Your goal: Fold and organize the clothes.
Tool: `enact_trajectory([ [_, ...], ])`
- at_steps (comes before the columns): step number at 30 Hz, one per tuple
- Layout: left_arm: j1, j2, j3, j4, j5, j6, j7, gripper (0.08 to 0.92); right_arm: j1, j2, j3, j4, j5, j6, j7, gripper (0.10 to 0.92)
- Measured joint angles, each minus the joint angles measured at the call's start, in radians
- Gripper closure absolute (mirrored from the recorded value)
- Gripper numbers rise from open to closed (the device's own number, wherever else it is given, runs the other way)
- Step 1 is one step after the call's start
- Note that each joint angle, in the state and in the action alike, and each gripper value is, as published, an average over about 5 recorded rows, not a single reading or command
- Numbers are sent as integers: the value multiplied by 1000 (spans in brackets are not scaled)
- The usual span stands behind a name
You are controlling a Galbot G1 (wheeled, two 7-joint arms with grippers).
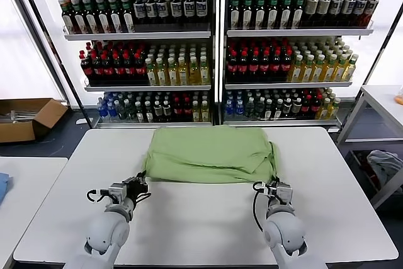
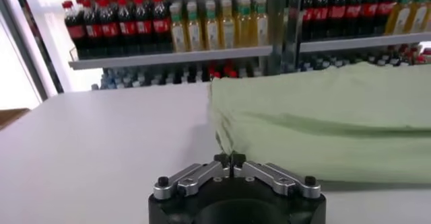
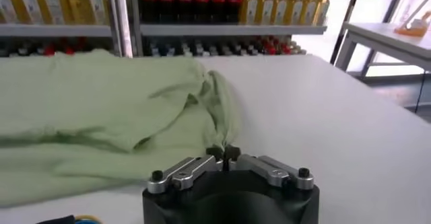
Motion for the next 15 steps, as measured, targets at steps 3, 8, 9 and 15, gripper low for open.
enact_trajectory([
  [3,68,9,-13,-75,1,-2,-13,916,-65,6,13,62,-19,1,2,896],
  [8,196,22,-38,-196,6,-5,-30,916,-181,8,42,143,-47,5,6,896],
  [9,222,24,-43,-218,8,-7,-32,916,-203,6,47,157,-53,6,6,896],
  [15,375,30,-54,-319,35,-26,-32,916,-329,-11,76,213,-89,18,8,896],
])
